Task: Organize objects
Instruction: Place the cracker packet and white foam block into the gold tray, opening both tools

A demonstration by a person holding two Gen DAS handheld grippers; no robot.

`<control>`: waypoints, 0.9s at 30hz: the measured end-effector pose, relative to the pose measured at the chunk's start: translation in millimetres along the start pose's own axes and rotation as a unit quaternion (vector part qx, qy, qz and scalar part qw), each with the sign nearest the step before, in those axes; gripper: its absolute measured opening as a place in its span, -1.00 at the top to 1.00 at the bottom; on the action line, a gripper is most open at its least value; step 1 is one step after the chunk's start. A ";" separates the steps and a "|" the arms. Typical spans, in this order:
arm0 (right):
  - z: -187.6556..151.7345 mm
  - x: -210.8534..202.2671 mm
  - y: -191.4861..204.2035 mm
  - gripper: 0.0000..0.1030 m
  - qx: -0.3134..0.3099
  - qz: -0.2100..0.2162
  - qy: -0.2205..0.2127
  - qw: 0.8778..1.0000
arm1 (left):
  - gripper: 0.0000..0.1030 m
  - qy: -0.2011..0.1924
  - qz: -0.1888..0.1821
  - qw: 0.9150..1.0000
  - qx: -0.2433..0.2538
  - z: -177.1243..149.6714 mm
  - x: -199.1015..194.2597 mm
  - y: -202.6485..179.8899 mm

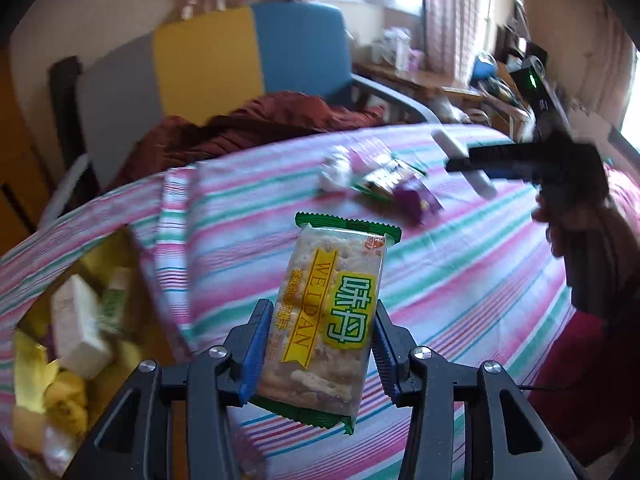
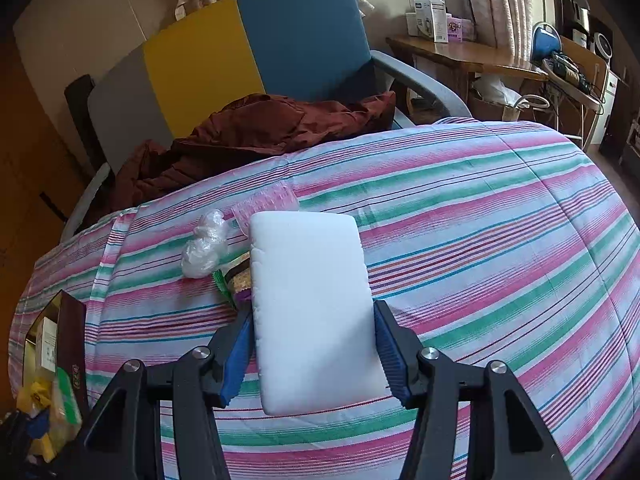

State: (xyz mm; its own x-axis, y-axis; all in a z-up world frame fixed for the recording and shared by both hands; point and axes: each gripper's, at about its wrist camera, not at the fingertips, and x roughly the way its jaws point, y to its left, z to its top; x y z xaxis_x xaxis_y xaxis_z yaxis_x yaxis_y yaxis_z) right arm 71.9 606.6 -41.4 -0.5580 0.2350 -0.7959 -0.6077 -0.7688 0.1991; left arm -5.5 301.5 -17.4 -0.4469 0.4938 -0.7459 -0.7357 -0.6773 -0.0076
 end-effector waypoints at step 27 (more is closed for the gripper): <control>-30.3 -62.9 147.5 -0.11 -0.119 0.076 -0.026 0.990 | 0.10 -0.047 0.089 0.973 -0.207 -85.9 -103.6 184.1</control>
State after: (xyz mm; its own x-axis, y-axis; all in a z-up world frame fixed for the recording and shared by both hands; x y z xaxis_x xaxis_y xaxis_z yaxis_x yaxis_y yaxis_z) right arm 34.5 460.4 20.8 -0.6655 0.1313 -0.7348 -0.3671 -0.9147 0.1690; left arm -50.9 78.8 1.3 -0.6078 0.3831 -0.6956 -0.3830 -0.9087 -0.1658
